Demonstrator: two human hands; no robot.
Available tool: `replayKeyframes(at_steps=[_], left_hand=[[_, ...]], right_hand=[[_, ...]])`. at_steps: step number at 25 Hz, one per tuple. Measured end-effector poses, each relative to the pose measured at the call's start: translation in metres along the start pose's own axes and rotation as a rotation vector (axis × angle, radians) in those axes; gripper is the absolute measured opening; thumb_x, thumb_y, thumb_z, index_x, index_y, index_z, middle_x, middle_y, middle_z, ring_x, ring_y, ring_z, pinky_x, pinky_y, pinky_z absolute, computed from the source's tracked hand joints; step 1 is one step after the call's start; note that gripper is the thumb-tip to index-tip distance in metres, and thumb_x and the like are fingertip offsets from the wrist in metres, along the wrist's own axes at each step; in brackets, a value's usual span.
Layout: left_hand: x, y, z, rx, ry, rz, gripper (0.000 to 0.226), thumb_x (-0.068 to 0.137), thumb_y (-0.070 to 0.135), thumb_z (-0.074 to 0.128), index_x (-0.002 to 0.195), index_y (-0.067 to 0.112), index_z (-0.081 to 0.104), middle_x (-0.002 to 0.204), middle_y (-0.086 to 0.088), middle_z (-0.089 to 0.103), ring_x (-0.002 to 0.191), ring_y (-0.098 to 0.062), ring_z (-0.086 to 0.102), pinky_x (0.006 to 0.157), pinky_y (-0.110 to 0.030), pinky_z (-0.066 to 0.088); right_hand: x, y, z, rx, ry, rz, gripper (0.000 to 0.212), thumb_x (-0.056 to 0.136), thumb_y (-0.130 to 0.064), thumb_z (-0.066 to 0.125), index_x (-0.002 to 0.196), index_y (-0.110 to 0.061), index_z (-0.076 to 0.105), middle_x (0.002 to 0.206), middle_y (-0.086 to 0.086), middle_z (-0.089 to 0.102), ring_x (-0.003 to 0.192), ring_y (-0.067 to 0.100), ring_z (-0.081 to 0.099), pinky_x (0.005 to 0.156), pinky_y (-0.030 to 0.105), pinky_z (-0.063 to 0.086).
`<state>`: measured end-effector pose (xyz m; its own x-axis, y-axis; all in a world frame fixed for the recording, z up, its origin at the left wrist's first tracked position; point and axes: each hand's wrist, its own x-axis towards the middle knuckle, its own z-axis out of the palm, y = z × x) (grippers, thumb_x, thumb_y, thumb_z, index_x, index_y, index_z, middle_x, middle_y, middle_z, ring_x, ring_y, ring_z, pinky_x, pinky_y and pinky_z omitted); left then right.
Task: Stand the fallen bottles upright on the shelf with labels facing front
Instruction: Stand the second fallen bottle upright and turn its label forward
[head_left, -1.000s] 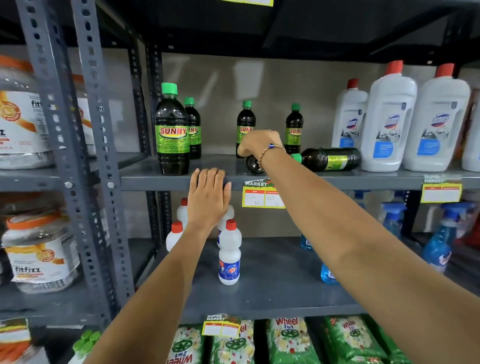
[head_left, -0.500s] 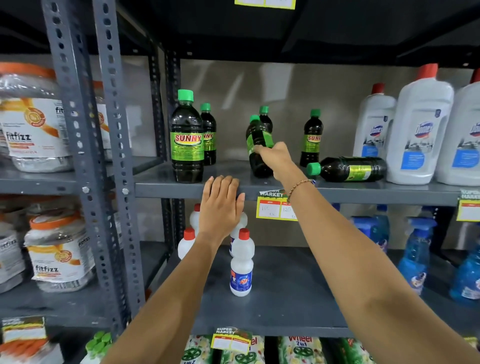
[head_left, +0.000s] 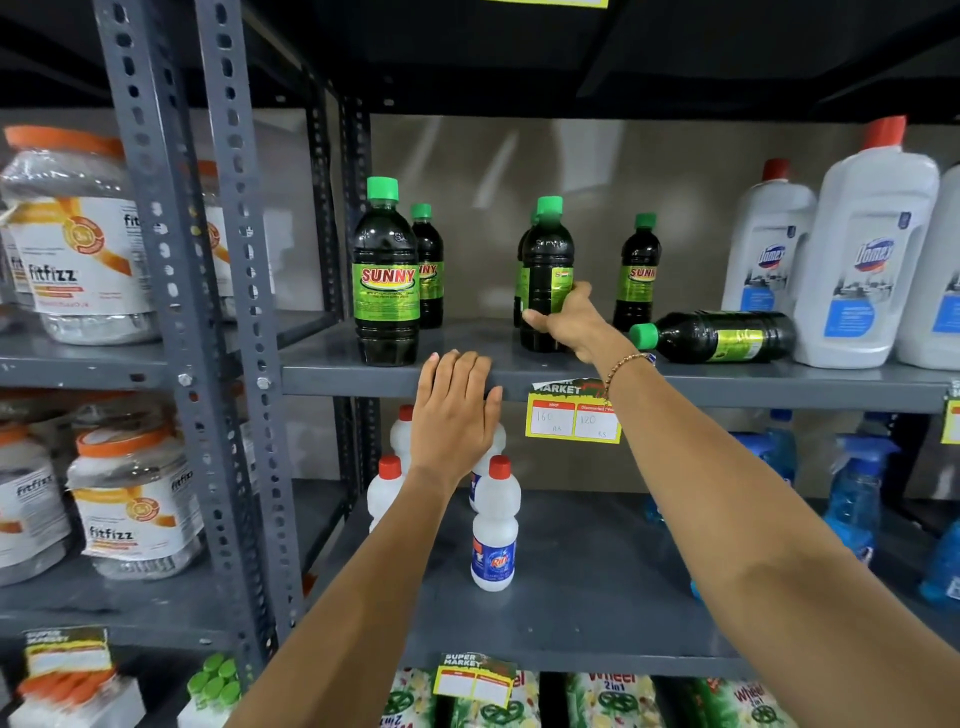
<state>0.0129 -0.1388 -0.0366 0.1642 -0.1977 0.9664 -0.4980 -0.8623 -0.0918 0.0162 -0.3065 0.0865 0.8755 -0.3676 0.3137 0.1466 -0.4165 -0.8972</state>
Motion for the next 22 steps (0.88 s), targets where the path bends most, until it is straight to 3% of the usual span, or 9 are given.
replayKeyframes(at_steps=[5, 10, 14, 17, 19, 22], left_hand=[[-0.001, 0.002, 0.001, 0.007, -0.022, -0.011, 0.045, 0.101, 0.034, 0.024, 0.115, 0.008, 0.058, 0.114, -0.011, 0.063, 0.11, -0.03, 0.057, 0.11, -0.042, 0.028], [-0.001, 0.002, -0.001, 0.006, -0.02, -0.012, 0.038, 0.097, 0.031, 0.035, 0.115, 0.007, 0.059, 0.114, -0.011, 0.064, 0.111, -0.031, 0.057, 0.109, -0.043, 0.029], [-0.002, 0.002, -0.001, 0.01, -0.04, -0.01, 0.038, 0.097, 0.031, 0.035, 0.116, 0.007, 0.059, 0.115, -0.011, 0.063, 0.113, -0.031, 0.056, 0.11, -0.042, 0.029], [-0.003, 0.001, -0.001, 0.01, -0.044, -0.012, 0.038, 0.097, 0.031, 0.036, 0.116, 0.007, 0.058, 0.115, -0.011, 0.063, 0.114, -0.031, 0.056, 0.11, -0.042, 0.027], [-0.002, 0.001, -0.002, 0.016, -0.044, -0.015, 0.038, 0.097, 0.031, 0.036, 0.116, 0.007, 0.059, 0.115, -0.011, 0.063, 0.114, -0.031, 0.057, 0.111, -0.041, 0.026], [-0.002, 0.002, -0.001, 0.016, -0.038, -0.014, 0.038, 0.097, 0.031, 0.037, 0.116, 0.007, 0.06, 0.115, -0.011, 0.064, 0.113, -0.031, 0.058, 0.11, -0.042, 0.027]], right_hand=[[0.003, 0.01, -0.005, 0.083, -0.043, 0.045, 0.072, 0.076, -0.004, 0.078, 0.13, -0.003, 0.031, 0.123, 0.009, 0.057, 0.117, 0.02, 0.052, 0.098, 0.032, 0.039], [0.01, 0.015, -0.002, -0.104, 0.044, -0.018, 0.085, 0.057, -0.027, 0.089, 0.126, -0.006, 0.044, 0.118, 0.005, 0.06, 0.112, 0.021, 0.056, 0.099, 0.037, 0.046], [0.007, 0.014, -0.003, -0.086, 0.035, 0.005, 0.061, 0.061, -0.019, 0.083, 0.116, -0.006, 0.059, 0.11, 0.011, 0.068, 0.108, 0.026, 0.063, 0.085, 0.031, 0.049], [0.003, 0.013, -0.003, -0.189, 0.079, -0.033, 0.081, 0.063, -0.029, 0.088, 0.126, -0.002, 0.045, 0.123, 0.012, 0.058, 0.115, 0.026, 0.055, 0.097, 0.037, 0.046], [0.004, 0.013, -0.003, -0.169, 0.028, -0.014, 0.083, 0.064, -0.023, 0.087, 0.127, -0.002, 0.037, 0.123, 0.011, 0.055, 0.116, 0.025, 0.052, 0.102, 0.039, 0.044], [0.006, 0.013, -0.004, -0.151, -0.002, 0.007, 0.075, 0.058, -0.019, 0.087, 0.12, -0.005, 0.048, 0.114, 0.008, 0.063, 0.11, 0.024, 0.059, 0.093, 0.035, 0.049]])
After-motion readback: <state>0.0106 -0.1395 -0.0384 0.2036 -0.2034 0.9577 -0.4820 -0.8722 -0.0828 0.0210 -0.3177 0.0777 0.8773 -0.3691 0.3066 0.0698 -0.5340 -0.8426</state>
